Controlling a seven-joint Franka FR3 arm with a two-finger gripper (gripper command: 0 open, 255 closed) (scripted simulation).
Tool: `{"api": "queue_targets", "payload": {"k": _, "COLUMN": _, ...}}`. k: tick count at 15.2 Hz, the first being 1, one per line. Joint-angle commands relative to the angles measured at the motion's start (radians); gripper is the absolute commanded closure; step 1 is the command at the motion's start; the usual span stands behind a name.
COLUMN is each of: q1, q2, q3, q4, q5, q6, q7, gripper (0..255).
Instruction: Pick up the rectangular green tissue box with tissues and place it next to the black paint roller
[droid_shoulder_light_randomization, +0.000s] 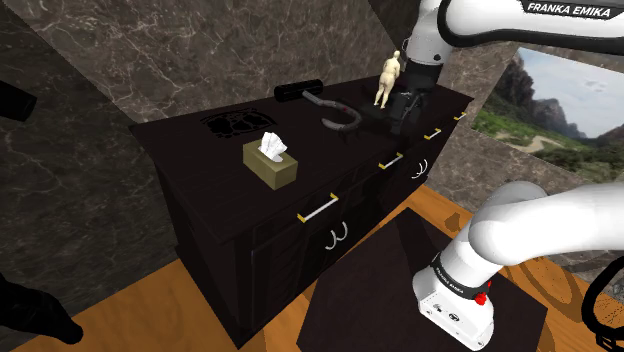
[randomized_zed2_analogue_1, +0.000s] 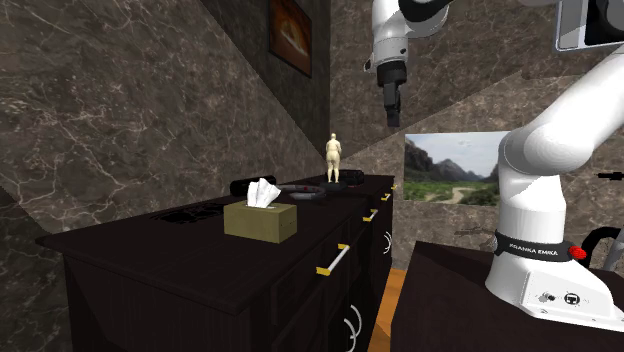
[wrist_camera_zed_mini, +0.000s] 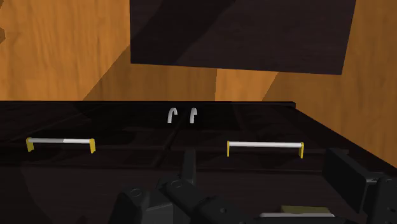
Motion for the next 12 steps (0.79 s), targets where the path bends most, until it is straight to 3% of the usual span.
{"api": "queue_targets", "payload": {"k": 1, "q1": 0.0, "q2": 0.0, "q3": 0.0, "q4": 0.0, "q5": 0.0, "q6": 0.0, "q7": 0.0, "gripper": 0}}
{"api": "queue_targets", "payload": {"k": 12, "q1": 0.046, "q2": 0.248, "q3": -0.009, "q4": -0.064, "q5": 0.192, "q6": 0.459, "q7": 0.065, "gripper": 0}}
